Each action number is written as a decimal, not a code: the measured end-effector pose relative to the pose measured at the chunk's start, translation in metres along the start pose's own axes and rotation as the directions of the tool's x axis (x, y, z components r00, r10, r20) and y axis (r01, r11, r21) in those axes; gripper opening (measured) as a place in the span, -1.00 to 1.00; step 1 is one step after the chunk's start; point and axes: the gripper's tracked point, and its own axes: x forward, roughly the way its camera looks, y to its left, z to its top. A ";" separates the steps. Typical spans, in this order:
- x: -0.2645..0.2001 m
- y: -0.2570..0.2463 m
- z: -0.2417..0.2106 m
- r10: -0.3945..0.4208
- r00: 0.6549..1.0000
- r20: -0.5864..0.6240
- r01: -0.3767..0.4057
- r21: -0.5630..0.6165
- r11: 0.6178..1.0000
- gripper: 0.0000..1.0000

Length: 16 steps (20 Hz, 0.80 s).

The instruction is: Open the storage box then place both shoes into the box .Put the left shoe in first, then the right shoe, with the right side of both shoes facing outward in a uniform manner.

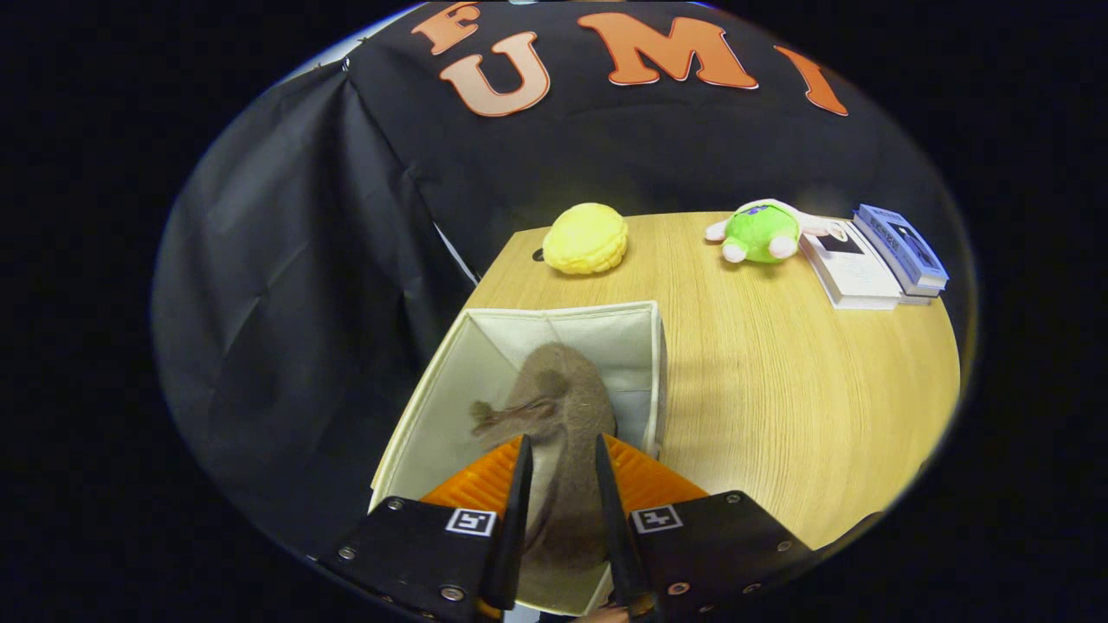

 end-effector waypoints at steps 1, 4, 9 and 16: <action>-0.009 -0.001 0.005 0.011 1.000 0.025 -0.011 0.000 1.000 -0.08; -0.037 -0.003 0.026 0.043 0.993 0.109 -0.040 -0.030 0.999 0.13; -0.087 -0.035 0.065 0.011 0.955 0.296 0.026 -0.122 0.992 0.54; -0.158 -0.078 0.106 0.058 0.858 0.510 0.043 -0.184 0.982 0.78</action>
